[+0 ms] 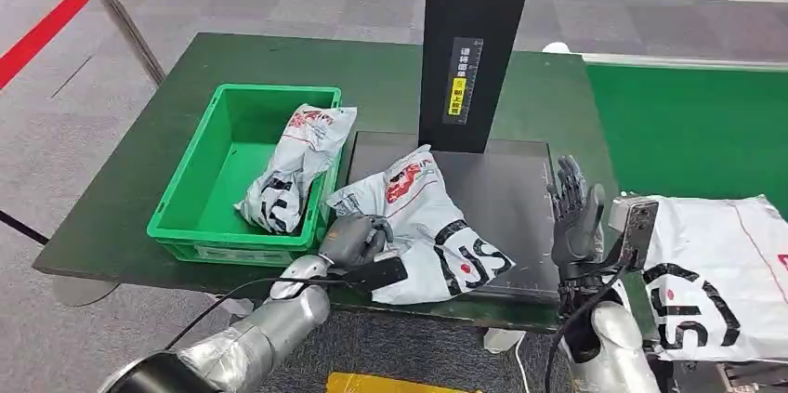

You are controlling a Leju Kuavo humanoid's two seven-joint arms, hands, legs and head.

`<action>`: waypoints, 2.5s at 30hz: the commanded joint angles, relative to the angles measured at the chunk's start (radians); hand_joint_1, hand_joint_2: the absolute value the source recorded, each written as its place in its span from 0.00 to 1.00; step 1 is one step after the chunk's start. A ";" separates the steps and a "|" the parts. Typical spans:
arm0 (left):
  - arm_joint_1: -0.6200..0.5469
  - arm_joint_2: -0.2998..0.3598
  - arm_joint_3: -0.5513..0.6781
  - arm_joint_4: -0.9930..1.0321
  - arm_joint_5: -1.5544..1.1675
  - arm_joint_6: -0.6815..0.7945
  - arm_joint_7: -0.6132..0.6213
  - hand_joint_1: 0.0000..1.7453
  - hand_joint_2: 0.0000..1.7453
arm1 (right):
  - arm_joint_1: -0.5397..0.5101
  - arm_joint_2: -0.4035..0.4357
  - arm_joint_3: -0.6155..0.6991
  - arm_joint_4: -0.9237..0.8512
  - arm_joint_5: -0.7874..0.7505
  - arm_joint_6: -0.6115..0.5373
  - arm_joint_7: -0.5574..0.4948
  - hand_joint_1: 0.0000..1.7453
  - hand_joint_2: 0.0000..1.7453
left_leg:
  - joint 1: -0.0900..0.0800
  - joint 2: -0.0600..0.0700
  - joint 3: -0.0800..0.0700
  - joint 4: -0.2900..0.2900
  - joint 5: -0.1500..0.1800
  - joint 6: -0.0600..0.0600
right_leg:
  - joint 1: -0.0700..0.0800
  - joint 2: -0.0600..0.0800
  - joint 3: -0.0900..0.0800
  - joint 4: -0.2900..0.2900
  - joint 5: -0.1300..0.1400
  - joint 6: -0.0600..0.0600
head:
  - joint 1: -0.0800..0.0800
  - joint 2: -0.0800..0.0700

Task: Moved the parcel from conveyor to table for the left to box.

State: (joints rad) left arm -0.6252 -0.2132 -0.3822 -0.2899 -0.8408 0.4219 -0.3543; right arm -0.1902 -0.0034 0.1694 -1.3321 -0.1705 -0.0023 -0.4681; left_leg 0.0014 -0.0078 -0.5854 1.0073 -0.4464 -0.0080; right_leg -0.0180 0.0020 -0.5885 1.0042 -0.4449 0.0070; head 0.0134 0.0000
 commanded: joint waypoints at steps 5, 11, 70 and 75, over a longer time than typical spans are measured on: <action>-0.034 0.016 -0.103 0.018 -0.139 0.140 0.049 1.00 1.00 | -0.008 0.027 -0.044 0.020 0.001 -0.001 0.010 0.00 0.00 | 0.001 0.001 0.000 0.000 0.000 0.000 | 0.001 0.000 0.000 0.000 0.000 -0.001 | 0.000 0.000; -0.063 0.021 -0.120 -0.020 -0.249 0.234 0.093 1.00 1.00 | -0.021 0.033 -0.039 0.043 0.010 0.002 0.016 0.00 0.00 | 0.001 0.001 -0.003 0.001 0.000 0.000 | 0.001 0.000 -0.003 0.000 0.001 -0.001 | 0.000 0.000; -0.177 0.206 -0.409 -0.290 -0.730 0.214 0.571 1.00 1.00 | -0.005 0.013 -0.096 0.034 0.038 0.024 0.033 0.00 0.00 | 0.001 0.002 -0.004 0.000 0.000 -0.001 | 0.002 0.001 -0.005 -0.001 0.001 -0.001 | 0.000 0.000; -0.165 0.282 -0.445 -0.390 -0.730 0.211 0.644 1.00 1.00 | 0.035 0.010 -0.120 -0.006 0.037 0.019 0.030 0.00 0.00 | 0.002 0.002 -0.003 0.000 0.000 -0.001 | 0.002 0.001 -0.004 -0.001 0.001 -0.001 | 0.000 0.000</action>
State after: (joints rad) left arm -0.7376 -0.0652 -0.6566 -0.5936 -1.5629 0.6474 0.2217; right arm -0.1724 0.0133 0.1392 -1.3325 -0.1343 0.0183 -0.4433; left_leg 0.0019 -0.0066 -0.5882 1.0074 -0.4460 -0.0085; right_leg -0.0176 0.0036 -0.5928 1.0045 -0.4447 0.0067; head 0.0130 0.0000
